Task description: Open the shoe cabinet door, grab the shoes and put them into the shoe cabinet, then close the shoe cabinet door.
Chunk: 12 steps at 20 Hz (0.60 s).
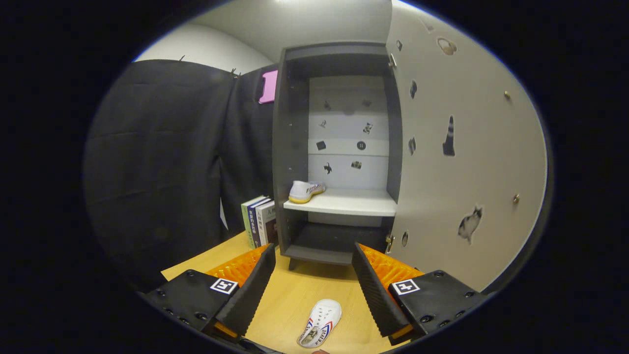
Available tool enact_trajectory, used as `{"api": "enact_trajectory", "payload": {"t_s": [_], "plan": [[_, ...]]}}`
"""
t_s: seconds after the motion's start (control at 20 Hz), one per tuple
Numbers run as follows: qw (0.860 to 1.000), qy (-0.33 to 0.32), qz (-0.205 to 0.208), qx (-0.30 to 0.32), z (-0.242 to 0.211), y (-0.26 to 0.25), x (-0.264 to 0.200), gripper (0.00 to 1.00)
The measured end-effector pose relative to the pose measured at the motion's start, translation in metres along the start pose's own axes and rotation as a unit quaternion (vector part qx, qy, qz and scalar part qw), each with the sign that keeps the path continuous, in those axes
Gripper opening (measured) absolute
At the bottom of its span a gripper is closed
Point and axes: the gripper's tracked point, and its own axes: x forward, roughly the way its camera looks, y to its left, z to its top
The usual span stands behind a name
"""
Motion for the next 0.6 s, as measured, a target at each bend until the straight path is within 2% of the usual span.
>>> {"api": "enact_trajectory", "payload": {"t_s": [0.2, 0.6], "plan": [[0.997, 0.070, 0.004, 0.010, -0.062, 0.001, 0.036, 0.98], [0.985, 0.175, 0.005, -0.009, -0.164, 0.004, 0.072, 0.98]]}}
